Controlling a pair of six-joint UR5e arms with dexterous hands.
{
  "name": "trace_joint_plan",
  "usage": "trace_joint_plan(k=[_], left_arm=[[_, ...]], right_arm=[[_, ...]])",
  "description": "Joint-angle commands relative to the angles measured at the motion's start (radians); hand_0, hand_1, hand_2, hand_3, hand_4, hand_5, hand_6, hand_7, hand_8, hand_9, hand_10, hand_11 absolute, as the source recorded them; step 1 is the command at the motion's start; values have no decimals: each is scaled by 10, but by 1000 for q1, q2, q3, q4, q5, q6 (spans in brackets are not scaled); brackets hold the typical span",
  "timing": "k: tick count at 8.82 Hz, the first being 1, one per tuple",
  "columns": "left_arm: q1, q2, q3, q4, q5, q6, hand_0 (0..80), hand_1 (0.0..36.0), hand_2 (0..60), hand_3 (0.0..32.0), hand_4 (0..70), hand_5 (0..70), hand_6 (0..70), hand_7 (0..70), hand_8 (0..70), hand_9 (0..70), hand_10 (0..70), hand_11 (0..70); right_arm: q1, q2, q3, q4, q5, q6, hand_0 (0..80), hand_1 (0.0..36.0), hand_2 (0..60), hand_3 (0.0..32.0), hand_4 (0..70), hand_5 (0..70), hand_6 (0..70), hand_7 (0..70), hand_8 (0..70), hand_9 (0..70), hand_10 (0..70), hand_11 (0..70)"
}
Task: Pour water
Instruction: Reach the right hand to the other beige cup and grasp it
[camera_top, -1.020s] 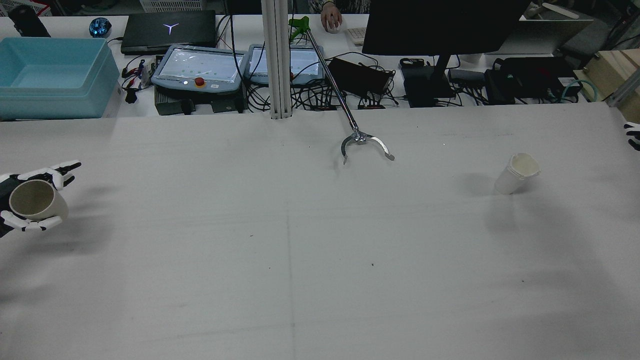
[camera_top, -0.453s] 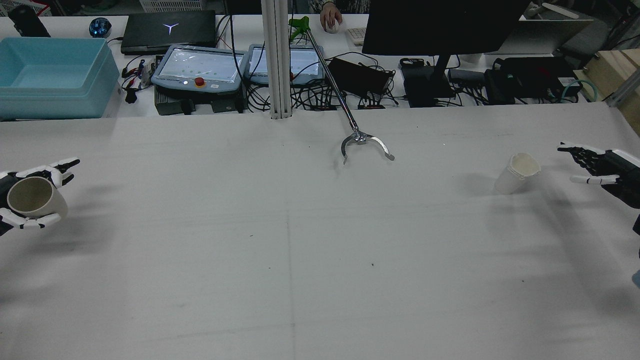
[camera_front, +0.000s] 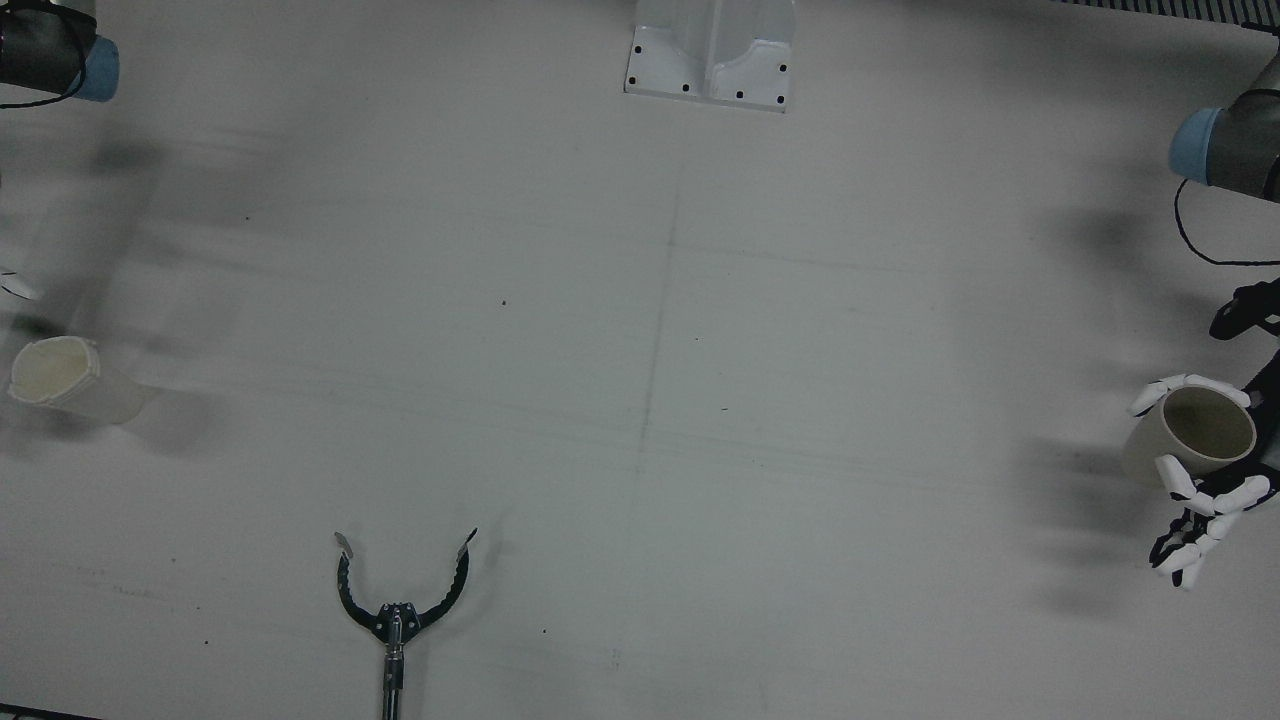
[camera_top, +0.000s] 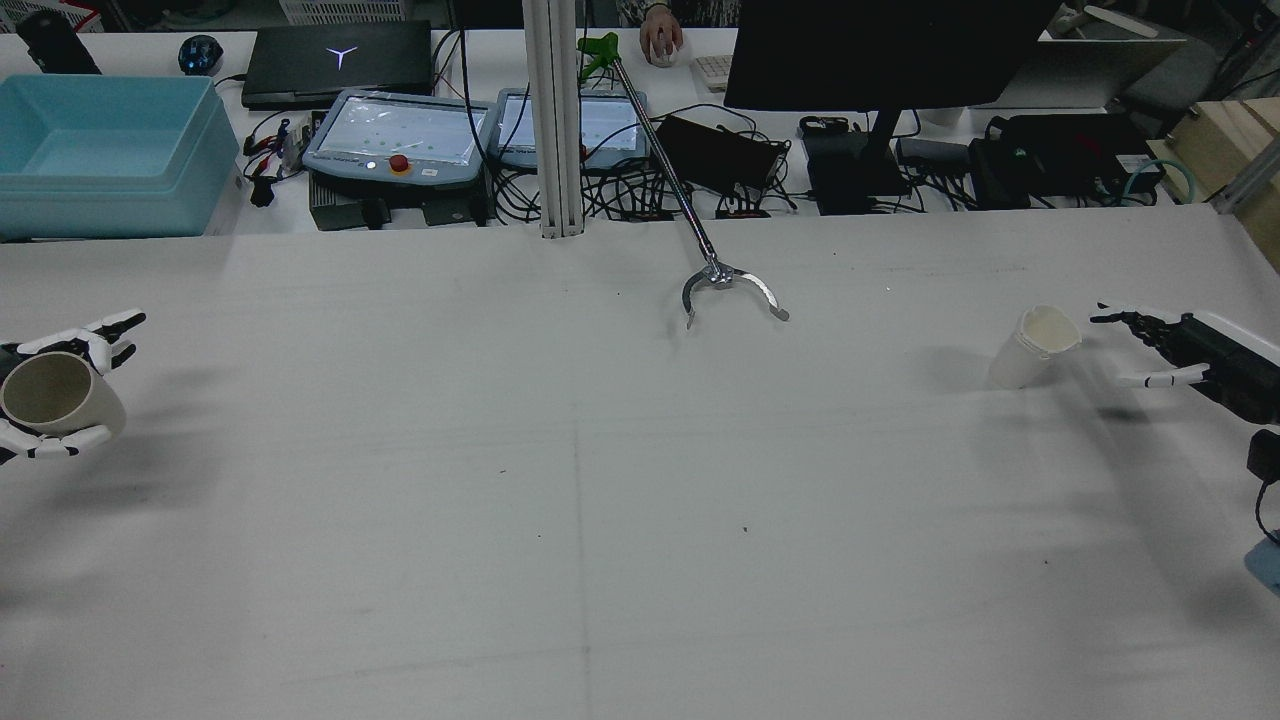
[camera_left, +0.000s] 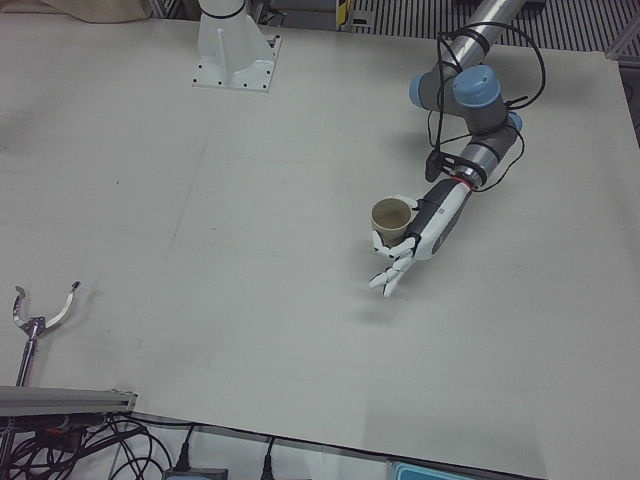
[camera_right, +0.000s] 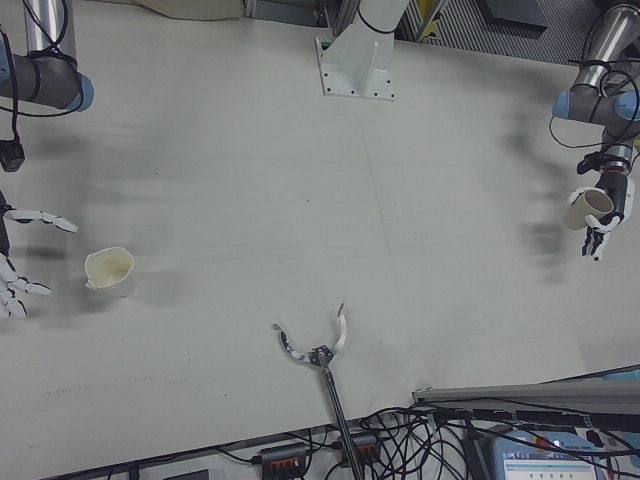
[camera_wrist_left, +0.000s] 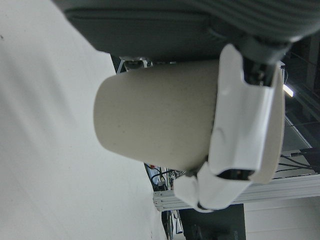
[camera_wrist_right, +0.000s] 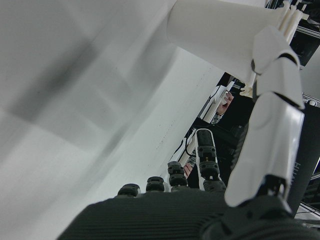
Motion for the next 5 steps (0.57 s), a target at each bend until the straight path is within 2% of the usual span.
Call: trace_joint_plan(k=[1, 3, 5], left_arm=[[0, 2, 8, -16, -11, 0, 698, 360, 600, 0, 609, 700, 59, 141, 10, 36, 41, 88], [-1, 13, 9, -29, -11, 0, 696, 360, 600, 0, 617, 700, 62, 143, 11, 37, 43, 90], [-1, 59, 12, -74, -13, 0, 698, 360, 600, 0, 613, 700, 62, 142, 11, 37, 44, 92]], right_arm=[[-9, 84, -3, -85, 5, -52, 516, 213, 180, 0, 90, 243, 71, 127, 10, 40, 0, 0], [-72, 99, -4, -92, 75, -51, 504, 203, 190, 0, 86, 243, 72, 127, 14, 45, 0, 0], [-168, 109, -3, -93, 135, -53, 507, 206, 192, 0, 87, 243, 73, 126, 14, 45, 0, 0]])
